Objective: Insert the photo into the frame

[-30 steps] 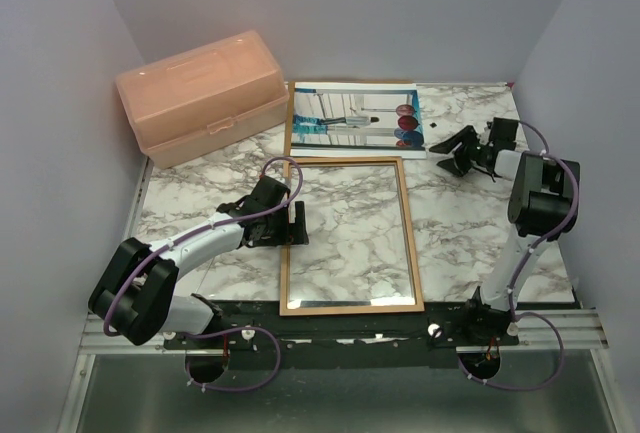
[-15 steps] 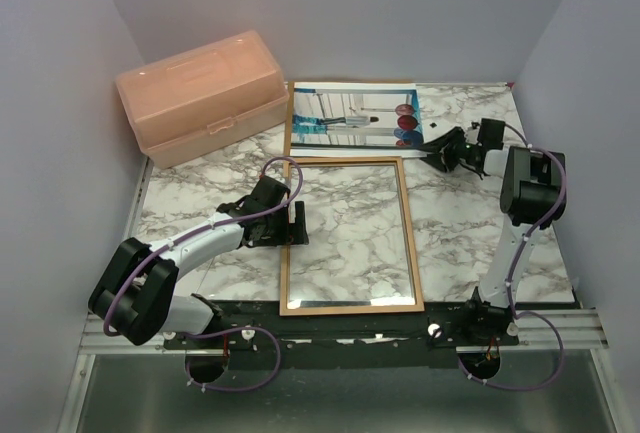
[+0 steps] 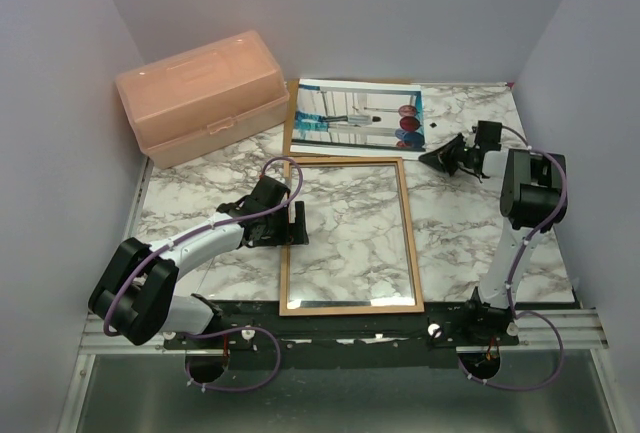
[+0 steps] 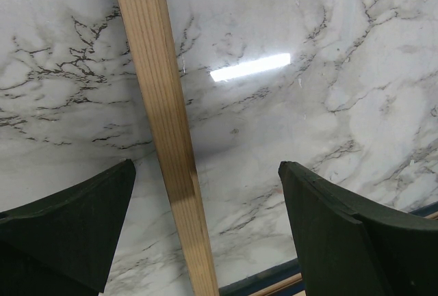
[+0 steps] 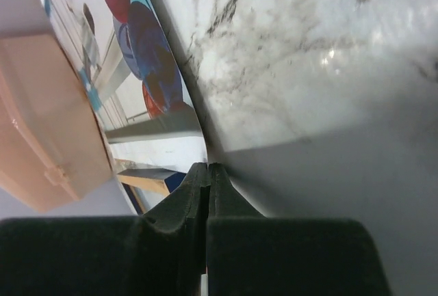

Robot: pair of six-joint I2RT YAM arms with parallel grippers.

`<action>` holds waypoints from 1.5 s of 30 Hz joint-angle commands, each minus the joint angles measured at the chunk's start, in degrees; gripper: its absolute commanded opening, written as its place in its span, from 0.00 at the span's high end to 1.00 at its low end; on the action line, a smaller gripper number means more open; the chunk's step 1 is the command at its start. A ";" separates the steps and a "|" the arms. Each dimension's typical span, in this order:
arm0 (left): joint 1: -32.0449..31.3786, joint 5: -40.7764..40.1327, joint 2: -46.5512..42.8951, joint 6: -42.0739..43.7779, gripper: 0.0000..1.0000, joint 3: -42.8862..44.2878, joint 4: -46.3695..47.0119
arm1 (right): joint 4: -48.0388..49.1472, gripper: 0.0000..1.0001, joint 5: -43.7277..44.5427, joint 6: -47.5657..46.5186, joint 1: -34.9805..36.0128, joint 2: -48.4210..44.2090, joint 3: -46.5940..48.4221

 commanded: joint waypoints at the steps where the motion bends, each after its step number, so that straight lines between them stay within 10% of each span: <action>1: 0.30 0.44 -0.74 0.19 0.10 0.14 -0.36 | -7.82 0.99 6.55 -4.16 0.33 -5.78 -2.52; 17: 0.26 -0.34 -3.97 0.02 0.10 -0.49 -1.59 | -7.57 0.99 2.97 0.51 0.28 -25.92 -4.13; 31: 0.21 3.21 -9.06 -2.06 0.10 0.75 -0.45 | -16.24 0.96 1.43 2.38 7.03 -62.98 -37.36; 37: 0.17 4.44 -10.23 -2.79 0.10 0.72 0.30 | -31.74 0.22 7.72 -4.05 8.33 -75.82 -38.73; 45: 0.20 6.19 -12.43 -4.36 0.10 -0.69 1.28 | -32.09 0.11 14.62 -6.50 8.33 -67.80 -36.23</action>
